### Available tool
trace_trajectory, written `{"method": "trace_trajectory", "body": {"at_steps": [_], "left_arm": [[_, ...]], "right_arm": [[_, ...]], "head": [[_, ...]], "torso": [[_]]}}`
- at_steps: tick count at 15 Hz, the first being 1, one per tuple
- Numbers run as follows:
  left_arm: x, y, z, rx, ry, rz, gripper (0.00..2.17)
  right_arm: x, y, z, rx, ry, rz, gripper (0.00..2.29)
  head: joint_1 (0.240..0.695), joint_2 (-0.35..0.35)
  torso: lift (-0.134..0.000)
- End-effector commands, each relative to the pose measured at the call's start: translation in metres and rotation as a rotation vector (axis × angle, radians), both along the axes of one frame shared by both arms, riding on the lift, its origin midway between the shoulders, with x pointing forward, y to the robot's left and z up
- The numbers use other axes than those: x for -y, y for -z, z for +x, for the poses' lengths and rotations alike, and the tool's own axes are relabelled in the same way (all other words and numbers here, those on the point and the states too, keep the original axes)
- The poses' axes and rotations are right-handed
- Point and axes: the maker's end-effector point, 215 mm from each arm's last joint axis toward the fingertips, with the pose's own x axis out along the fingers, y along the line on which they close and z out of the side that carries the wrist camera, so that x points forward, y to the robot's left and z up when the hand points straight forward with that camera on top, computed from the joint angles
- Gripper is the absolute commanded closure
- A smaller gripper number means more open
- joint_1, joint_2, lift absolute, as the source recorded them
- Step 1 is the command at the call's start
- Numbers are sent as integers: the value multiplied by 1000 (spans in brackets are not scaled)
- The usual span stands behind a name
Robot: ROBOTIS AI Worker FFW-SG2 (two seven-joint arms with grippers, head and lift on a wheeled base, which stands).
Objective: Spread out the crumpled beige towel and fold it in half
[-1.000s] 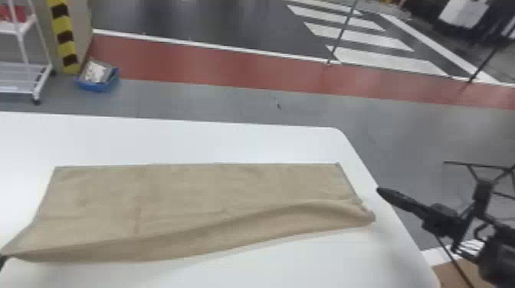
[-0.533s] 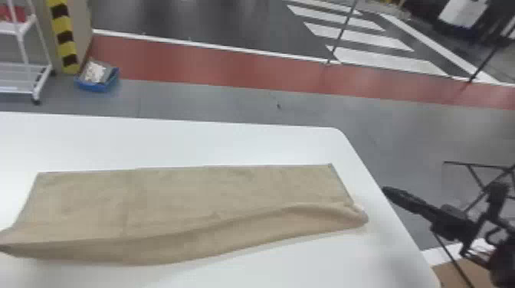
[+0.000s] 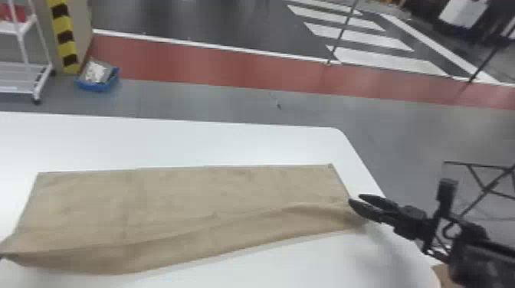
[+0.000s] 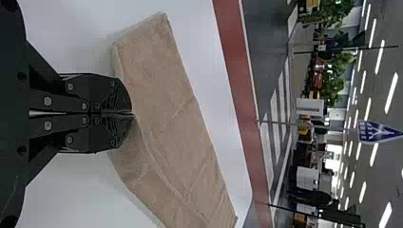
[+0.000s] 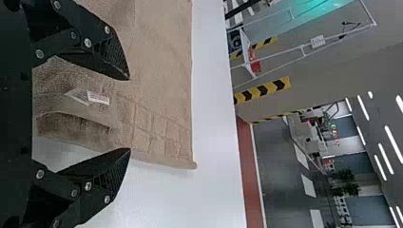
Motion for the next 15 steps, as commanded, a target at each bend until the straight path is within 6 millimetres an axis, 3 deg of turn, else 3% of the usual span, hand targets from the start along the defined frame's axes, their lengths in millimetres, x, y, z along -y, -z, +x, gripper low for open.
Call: {"method": "trace_trajectory", "body": {"at_steps": [1,3,7,8,11,13,15], "left_arm": [[0,2,0,-2,3,-4,1683],[1,1,1,1,4,-5,1683],[4,2,1,0,10,-10,1683],[4,3,1,-2,10,-9,1683],[5,3,1,-3,12,-9,1683],[5,6,-1,-9,11,-7,1683],[5,5,-1,-8,12,-7,1683]], "right_arm": [[-4,10,1,-21,-8,-2,407],[0,9,-1,-26,1,8,529],[5,7,-5,-39,9,19,552],[6,8,-6,-49,11,19,711],[3,8,-3,-47,6,21,745],[3,8,-3,-54,10,30,1018],[6,8,-4,-63,15,34,1025]], "head": [[695,-350],[695,-343],[695,-350],[695,-350],[695,-350],[695,-350],[695,-350]], "torso": [[-124],[-124],[-124],[-124],[-124],[-124],[-124]]}}
